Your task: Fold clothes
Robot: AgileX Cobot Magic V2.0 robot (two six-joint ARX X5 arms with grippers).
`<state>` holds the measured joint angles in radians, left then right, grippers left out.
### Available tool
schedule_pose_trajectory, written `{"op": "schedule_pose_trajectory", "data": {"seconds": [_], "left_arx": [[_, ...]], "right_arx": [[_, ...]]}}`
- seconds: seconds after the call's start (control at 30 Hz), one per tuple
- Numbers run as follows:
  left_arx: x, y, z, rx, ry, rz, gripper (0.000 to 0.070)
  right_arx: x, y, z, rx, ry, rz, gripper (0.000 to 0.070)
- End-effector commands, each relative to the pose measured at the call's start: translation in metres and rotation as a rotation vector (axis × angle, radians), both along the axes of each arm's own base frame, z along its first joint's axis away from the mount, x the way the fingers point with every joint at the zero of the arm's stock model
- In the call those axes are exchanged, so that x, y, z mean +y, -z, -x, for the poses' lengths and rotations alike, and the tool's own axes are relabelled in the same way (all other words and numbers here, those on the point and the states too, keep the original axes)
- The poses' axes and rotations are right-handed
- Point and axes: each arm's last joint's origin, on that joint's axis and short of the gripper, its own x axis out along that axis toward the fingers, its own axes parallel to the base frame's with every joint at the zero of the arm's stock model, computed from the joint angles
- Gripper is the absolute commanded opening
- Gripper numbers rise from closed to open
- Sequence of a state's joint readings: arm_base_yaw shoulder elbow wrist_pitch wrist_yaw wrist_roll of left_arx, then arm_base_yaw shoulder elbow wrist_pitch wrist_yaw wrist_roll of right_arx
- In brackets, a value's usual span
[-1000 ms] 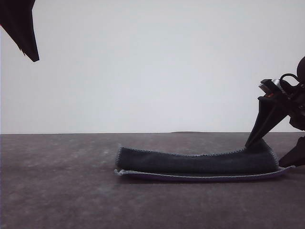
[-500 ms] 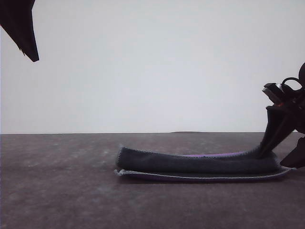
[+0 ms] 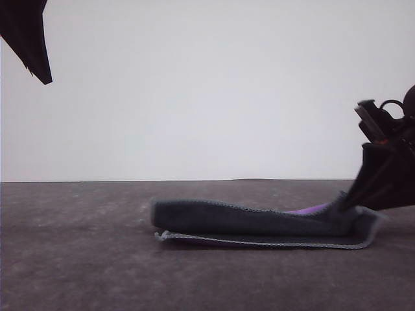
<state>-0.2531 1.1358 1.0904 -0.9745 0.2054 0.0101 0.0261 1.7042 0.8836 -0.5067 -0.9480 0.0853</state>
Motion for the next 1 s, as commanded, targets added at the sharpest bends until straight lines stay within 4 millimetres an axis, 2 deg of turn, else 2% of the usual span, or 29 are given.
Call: {"op": "schedule_pose_trajectory", "data": {"seconds": [0.0, 0.43, 0.77, 0.97], "left_arx": [[-0.001, -0.002, -0.002, -0.005, 0.003, 0.003, 0.07], [-0.001, -0.002, -0.002, -0.005, 0.003, 0.003, 0.07], [-0.001, -0.002, -0.002, -0.006, 0.003, 0.004, 0.07], [-0.001, -0.002, -0.002, -0.005, 0.003, 0.003, 0.07]], "right_arx": [[0.006, 0.0, -0.006, -0.019, -0.032, -0.025, 0.0004], [0.068, -0.015, -0.016, -0.101, -0.135, -0.109, 0.0004], [0.121, -0.028, -0.012, -0.176, -0.213, -0.165, 0.0004], [0.141, -0.036, -0.01, -0.214, -0.218, -0.161, 0.0004]]}}
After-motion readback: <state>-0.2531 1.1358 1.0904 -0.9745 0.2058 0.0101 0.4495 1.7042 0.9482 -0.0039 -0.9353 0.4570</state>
